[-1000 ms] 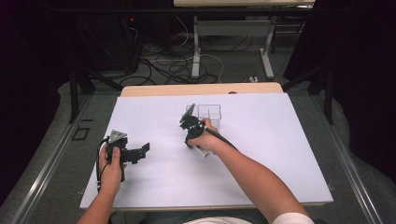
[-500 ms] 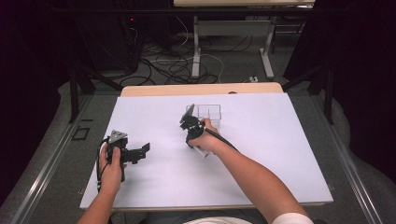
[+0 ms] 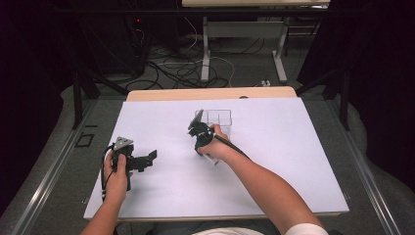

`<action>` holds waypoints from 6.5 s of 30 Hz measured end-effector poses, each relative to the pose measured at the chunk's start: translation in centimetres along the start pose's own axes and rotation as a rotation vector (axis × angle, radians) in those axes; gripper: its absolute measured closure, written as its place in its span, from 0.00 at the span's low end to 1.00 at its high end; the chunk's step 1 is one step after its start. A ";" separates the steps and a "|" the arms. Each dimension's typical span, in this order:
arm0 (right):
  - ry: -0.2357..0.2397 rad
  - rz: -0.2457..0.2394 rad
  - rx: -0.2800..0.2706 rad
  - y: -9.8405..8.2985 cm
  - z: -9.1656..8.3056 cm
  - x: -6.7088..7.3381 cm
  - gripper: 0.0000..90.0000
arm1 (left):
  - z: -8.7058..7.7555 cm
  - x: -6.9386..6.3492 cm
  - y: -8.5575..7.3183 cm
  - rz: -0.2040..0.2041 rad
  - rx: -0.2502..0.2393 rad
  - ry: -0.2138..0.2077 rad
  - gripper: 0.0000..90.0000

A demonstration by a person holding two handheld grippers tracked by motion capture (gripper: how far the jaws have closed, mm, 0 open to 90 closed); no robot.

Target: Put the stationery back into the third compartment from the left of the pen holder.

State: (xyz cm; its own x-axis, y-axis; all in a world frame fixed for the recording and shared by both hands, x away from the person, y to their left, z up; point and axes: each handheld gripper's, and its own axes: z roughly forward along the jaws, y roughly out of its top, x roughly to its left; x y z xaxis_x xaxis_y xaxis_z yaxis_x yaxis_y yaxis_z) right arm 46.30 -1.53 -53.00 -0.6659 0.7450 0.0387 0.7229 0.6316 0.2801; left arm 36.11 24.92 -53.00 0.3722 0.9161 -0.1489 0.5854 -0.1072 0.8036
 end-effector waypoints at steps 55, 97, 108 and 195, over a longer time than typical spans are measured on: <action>-0.037 0.059 -0.609 -3.0 -9.0 -2.8 0.75 | 0.1 0.0 -0.1 0.000 -0.003 0.012 0.01; -0.244 0.227 -0.709 -0.9 -10.0 -7.1 0.75 | -0.6 0.2 -0.4 -0.001 -0.004 0.016 0.01; -0.256 0.250 -0.694 -0.5 -8.9 -7.7 0.75 | -0.7 0.4 -0.5 -0.017 -0.008 0.016 0.01; -0.175 0.233 -0.686 -3.4 -9.1 -7.8 0.16 | -0.5 0.6 -0.5 -0.017 0.004 0.027 0.01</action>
State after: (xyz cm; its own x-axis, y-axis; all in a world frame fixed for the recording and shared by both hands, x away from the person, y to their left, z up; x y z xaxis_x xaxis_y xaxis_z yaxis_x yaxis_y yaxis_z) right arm 47.35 -11.46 -45.50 -0.4289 0.9027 0.0335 0.5263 0.2195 0.8215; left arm 35.66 25.68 -53.21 0.3427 0.9280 -0.1465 0.5946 -0.0935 0.7986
